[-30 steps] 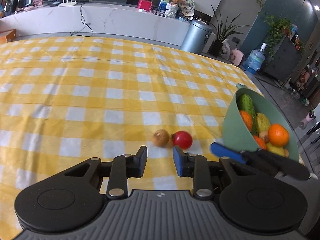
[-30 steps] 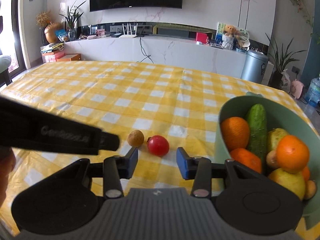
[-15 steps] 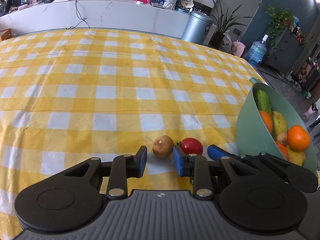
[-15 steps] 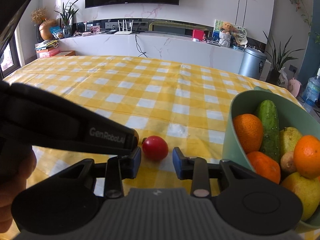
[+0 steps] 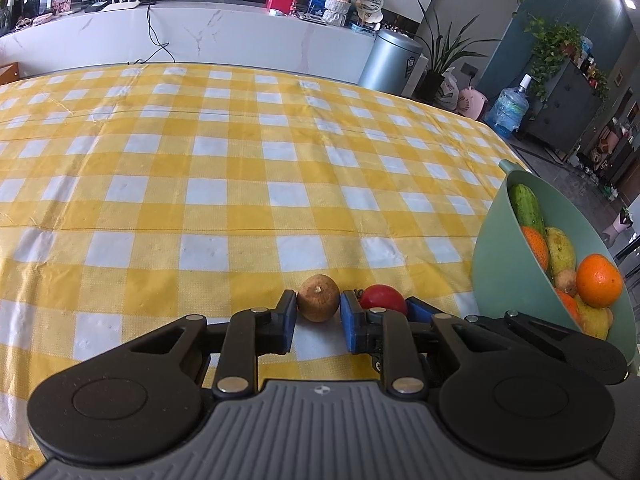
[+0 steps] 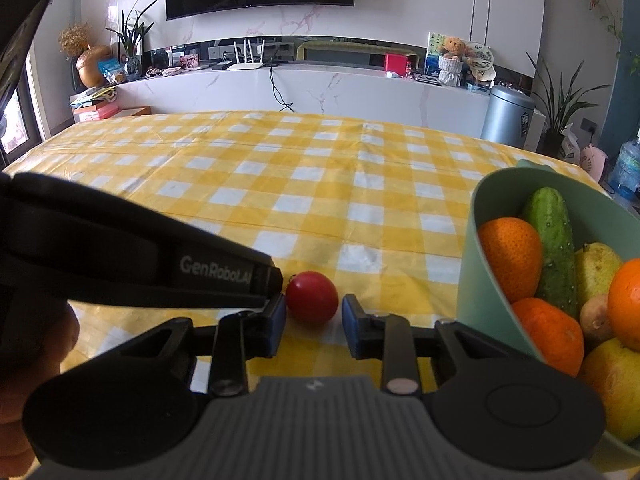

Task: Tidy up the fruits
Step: 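Grasp the brown kiwi with the left gripper while the right gripper grasps the red cherry tomato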

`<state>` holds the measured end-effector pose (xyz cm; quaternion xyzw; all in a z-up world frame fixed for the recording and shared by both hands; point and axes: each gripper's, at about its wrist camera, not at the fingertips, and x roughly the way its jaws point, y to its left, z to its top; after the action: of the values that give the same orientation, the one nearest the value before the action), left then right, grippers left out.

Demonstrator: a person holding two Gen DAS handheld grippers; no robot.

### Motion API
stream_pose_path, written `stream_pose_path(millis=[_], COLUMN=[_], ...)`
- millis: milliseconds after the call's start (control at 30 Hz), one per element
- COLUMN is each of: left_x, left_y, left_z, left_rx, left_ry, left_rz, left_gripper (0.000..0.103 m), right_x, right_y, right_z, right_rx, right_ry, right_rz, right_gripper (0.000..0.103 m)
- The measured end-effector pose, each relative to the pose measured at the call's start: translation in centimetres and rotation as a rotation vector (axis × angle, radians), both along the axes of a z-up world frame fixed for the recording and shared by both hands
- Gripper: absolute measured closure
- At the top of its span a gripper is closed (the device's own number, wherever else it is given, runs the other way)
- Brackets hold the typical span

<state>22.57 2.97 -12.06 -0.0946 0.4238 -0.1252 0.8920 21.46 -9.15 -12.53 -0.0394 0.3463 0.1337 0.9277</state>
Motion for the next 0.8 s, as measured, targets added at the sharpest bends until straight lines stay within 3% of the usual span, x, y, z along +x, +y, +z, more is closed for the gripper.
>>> stream_pose_path(millis=[333, 800], left_x=[-0.8, -2.2], left_y=[1.7, 2.0], left_z=[0.7, 2.3], left_rx=[0.018, 0.012], left_ry=[0.0, -0.034], left_rz=[0.071, 0.078], left_gripper=[0.078, 0.077], right_x=[0.4, -1.2], right_y=[0.2, 0.2], right_z=[-0.4, 0.8], right_rx=[0.005, 0.013], right_ry=[-0.003, -0.054], right_rz=[0.0, 0.022], right_gripper=[0.076, 0.078])
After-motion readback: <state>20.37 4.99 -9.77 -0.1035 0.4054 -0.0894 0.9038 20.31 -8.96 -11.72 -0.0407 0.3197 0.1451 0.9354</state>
